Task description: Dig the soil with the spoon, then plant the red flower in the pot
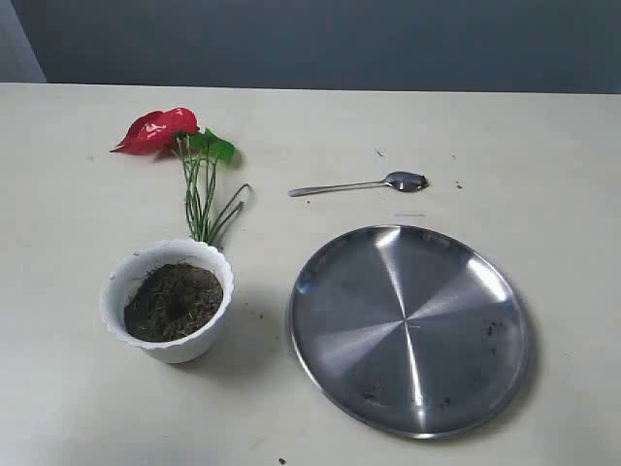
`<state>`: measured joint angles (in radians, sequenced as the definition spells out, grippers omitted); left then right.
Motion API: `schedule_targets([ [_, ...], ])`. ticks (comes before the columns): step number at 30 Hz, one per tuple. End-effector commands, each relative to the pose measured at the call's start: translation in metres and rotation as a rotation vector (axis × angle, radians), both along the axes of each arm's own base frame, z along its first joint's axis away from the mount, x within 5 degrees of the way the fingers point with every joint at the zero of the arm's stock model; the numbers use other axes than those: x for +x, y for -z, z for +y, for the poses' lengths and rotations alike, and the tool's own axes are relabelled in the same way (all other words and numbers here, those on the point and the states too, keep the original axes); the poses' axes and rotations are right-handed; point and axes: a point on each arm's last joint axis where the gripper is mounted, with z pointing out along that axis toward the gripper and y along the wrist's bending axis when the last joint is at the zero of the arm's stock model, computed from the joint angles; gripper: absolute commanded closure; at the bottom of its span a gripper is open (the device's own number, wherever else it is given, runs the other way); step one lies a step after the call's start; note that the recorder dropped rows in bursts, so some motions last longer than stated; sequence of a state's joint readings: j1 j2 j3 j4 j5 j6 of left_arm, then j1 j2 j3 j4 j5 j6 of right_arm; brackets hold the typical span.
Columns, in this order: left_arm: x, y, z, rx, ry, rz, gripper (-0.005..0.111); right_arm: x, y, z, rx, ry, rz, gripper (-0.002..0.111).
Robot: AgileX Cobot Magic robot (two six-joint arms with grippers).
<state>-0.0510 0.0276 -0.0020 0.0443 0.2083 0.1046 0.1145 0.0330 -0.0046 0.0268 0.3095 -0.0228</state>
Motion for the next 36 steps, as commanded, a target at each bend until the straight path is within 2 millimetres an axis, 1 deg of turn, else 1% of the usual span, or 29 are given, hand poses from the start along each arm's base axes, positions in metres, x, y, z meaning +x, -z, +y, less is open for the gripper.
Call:
schedule_targets([
  [1, 0.000, 0.000, 0.000, -0.005, 0.002, -0.011, 0.106, 0.002, -0.011, -0.002, -0.122, -0.002, -0.158, 0.109],
  [2, 0.000, 0.000, 0.000, -0.005, 0.002, -0.011, 0.106, 0.002, -0.015, -0.002, -0.112, -0.003, -0.196, 0.109],
  [5, 0.000, 0.000, 0.000, -0.003, 0.001, -0.009, 0.106, 0.002, -0.027, 0.000, 0.021, 0.003, -0.320, 0.109],
  [7, 0.000, 0.000, 0.000, -0.003, 0.001, -0.009, 0.106, 0.002, -0.034, -0.001, 0.167, 0.023, -0.377, 0.109],
  [8, 0.000, 0.000, 0.000, -0.003, 0.001, -0.009, 0.106, 0.001, -0.037, -0.004, 0.359, 0.055, -0.385, 0.109],
  [9, 0.000, 0.000, 0.000, -0.003, 0.001, -0.009, 0.106, 0.001, -0.038, -0.005, 0.447, 0.072, -0.390, 0.109],
  [10, 0.000, 0.000, 0.000, -0.003, 0.001, -0.009, 0.106, 0.002, -0.036, -0.007, 0.686, 0.105, -0.346, 0.109],
  [12, 0.000, 0.000, 0.000, -0.003, 0.001, -0.009, 0.106, 0.002, -0.032, -0.005, 0.826, 0.110, -0.276, 0.109],
  [13, 0.000, 0.000, 0.000, -0.003, 0.001, -0.009, 0.106, 0.002, -0.031, -0.005, 0.815, 0.105, -0.268, 0.109],
  [14, 0.000, 0.000, 0.000, -0.003, 0.001, -0.009, 0.106, 0.002, -0.031, -0.001, 0.755, 0.075, -0.233, 0.109],
  [16, 0.000, 0.000, 0.000, -0.003, 0.001, -0.009, 0.106, -0.002, -0.057, 0.002, 0.588, 0.017, -0.268, 0.109],
  [18, 0.000, 0.000, 0.000, -0.003, 0.001, -0.009, 0.106, 0.000, -0.094, 0.004, 0.495, -0.010, -0.302, 0.109],
  [20, 0.000, 0.000, 0.000, -0.005, 0.001, -0.009, 0.106, 0.021, -0.132, 0.008, 0.304, -0.042, -0.275, 0.109],
  [21, 0.000, 0.000, 0.000, -0.005, 0.001, -0.009, 0.106, 0.037, -0.151, 0.013, 0.210, -0.076, -0.238, 0.109],
  [23, 0.000, 0.000, 0.000, -0.005, 0.001, -0.009, 0.106, 0.082, -0.184, 0.031, 0.051, -0.194, -0.134, 0.109],
  [25, 0.000, 0.000, 0.000, -0.005, 0.001, -0.009, 0.106, 0.121, -0.202, 0.050, -0.065, -0.300, -0.073, 0.109],
  [26, 0.000, 0.000, 0.000, -0.005, 0.001, -0.009, 0.106, 0.137, -0.212, 0.059, -0.118, -0.346, -0.071, 0.109],
  [28, 0.000, 0.000, 0.000, -0.005, 0.001, -0.009, 0.106, 0.178, -0.219, 0.083, -0.209, -0.452, -0.019, 0.109],
  [31, 0.000, 0.000, 0.000, -0.005, 0.001, -0.009, 0.106, 0.238, -0.213, 0.118, -0.295, -0.567, 0.044, 0.109],
  [33, 0.000, 0.000, 0.000, -0.005, 0.001, -0.009, 0.106, 0.267, -0.205, 0.140, -0.346, -0.641, 0.077, 0.107],
  [34, 0.000, 0.000, 0.000, -0.005, 0.001, -0.009, 0.106, 0.282, -0.199, 0.149, -0.382, -0.681, 0.100, 0.104],
  [35, 0.000, 0.000, 0.000, -0.005, 0.001, -0.009, 0.106, 0.293, -0.196, 0.156, -0.407, -0.720, 0.122, 0.100],
  [36, 0.000, 0.000, 0.000, -0.005, 0.001, -0.009, 0.106, 0.305, -0.186, 0.165, -0.455, -0.765, 0.156, 0.093],
])
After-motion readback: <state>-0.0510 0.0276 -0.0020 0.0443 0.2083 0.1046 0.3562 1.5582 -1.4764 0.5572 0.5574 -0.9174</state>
